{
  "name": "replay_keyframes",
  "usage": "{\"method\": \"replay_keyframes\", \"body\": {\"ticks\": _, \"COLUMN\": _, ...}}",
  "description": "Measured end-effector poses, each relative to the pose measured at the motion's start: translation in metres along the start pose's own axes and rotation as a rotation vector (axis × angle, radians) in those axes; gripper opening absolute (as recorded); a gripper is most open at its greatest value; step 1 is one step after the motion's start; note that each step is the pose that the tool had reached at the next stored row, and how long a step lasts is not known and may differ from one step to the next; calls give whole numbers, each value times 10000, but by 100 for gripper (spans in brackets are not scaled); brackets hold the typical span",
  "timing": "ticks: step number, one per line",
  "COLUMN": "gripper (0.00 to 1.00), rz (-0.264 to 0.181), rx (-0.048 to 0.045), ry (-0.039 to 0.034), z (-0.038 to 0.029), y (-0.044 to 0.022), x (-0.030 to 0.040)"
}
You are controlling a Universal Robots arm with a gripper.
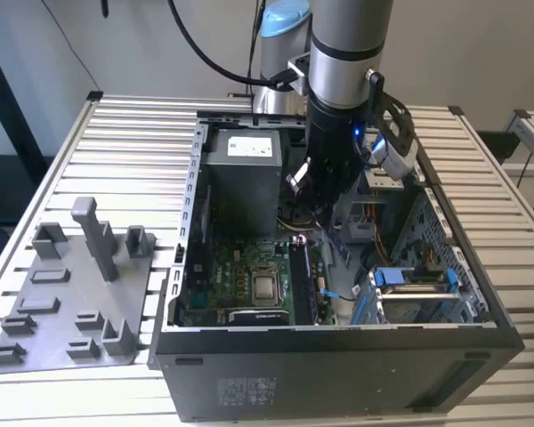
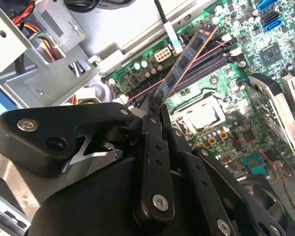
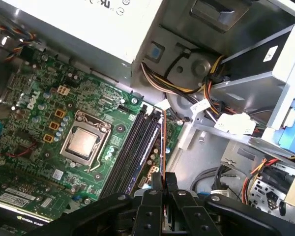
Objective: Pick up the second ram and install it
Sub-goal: 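Insert the second ram into the second slot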
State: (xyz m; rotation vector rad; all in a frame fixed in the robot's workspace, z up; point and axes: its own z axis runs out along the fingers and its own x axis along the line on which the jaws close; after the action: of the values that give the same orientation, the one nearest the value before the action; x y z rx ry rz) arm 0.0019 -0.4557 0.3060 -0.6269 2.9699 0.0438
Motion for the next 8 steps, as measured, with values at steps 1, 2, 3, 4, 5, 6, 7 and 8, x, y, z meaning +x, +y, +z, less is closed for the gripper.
{"method": "replay_keyframes", "body": {"ticks": 1, "gripper": 14, "rz": 5, "rx": 1, "ry": 1, "z": 1, "y": 0, "x": 0}}
{"method": "replay_keyframes", "body": {"ticks": 2, "gripper": 14, "rz": 38, "rx": 4, "ry": -1, "z": 4, "y": 1, "x": 0}}
{"method": "replay_keyframes", "body": {"ticks": 3, "gripper": 14, "rz": 115, "rx": 13, "ry": -1, "z": 7, "y": 1, "x": 0}}
{"method": "replay_keyframes", "body": {"ticks": 4, "gripper": 14, "rz": 218, "rx": 25, "ry": 0, "z": 9, "y": 0, "x": 1}}
{"method": "replay_keyframes", "body": {"ticks": 5, "gripper": 14, "rz": 332, "rx": 37, "ry": -2, "z": 13, "y": 0, "x": 2}}
{"method": "replay_keyframes", "body": {"ticks": 6, "gripper": 14, "rz": 471, "rx": 51, "ry": -3, "z": 15, "y": 1, "x": 3}}
{"method": "replay_keyframes", "body": {"ticks": 7, "gripper": 14, "rz": 603, "rx": 66, "ry": -3, "z": 16, "y": 0, "x": 3}}
{"method": "replay_keyframes", "body": {"ticks": 8, "gripper": 14, "rz": 720, "rx": 76, "ry": 1, "z": 16, "y": 0, "x": 3}}
